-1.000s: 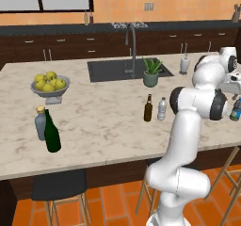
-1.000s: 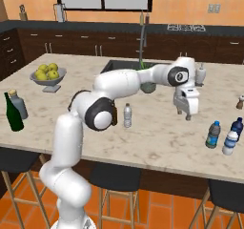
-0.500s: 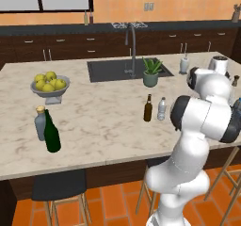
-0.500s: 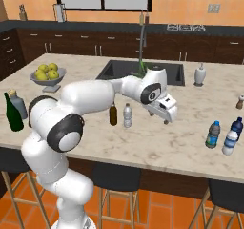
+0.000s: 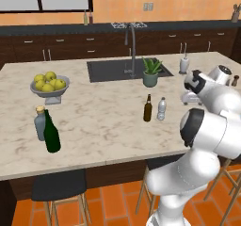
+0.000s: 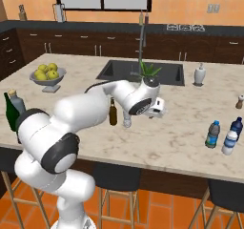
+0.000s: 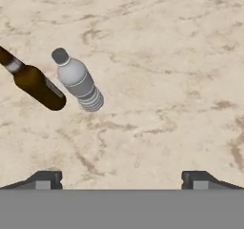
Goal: Move the plastic bottles in the middle to the plastics group, and the glass bottles in the middle to the glass group.
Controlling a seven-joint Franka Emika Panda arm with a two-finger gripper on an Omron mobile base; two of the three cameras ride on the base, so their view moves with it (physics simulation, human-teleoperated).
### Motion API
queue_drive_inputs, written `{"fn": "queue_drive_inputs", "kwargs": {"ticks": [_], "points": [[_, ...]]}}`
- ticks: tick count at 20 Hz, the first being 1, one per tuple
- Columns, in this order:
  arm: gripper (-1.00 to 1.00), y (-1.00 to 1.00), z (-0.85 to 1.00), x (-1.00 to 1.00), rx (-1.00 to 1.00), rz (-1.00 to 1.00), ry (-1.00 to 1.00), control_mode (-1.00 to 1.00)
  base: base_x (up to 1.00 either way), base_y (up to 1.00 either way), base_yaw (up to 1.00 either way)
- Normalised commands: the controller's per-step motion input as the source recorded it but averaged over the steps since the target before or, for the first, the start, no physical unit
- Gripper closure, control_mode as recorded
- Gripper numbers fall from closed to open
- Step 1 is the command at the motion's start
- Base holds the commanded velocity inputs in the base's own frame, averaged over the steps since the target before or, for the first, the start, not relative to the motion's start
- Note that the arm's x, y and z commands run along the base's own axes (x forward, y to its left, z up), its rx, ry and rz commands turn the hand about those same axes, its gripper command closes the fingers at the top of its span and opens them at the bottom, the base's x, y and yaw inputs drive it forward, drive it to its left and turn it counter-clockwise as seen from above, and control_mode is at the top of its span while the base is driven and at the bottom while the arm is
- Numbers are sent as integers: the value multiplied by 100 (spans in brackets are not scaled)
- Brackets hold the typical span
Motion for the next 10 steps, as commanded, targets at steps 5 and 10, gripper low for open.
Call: {"fn": "queue_drive_inputs", "kwargs": {"ticks": [5, 10], "points": [[-100, 32, 8, 57, 5, 52, -11, -100, 0, 0, 0], [-100, 26, 22, 51, 0, 6, 1, -100, 0, 0, 0]]}}
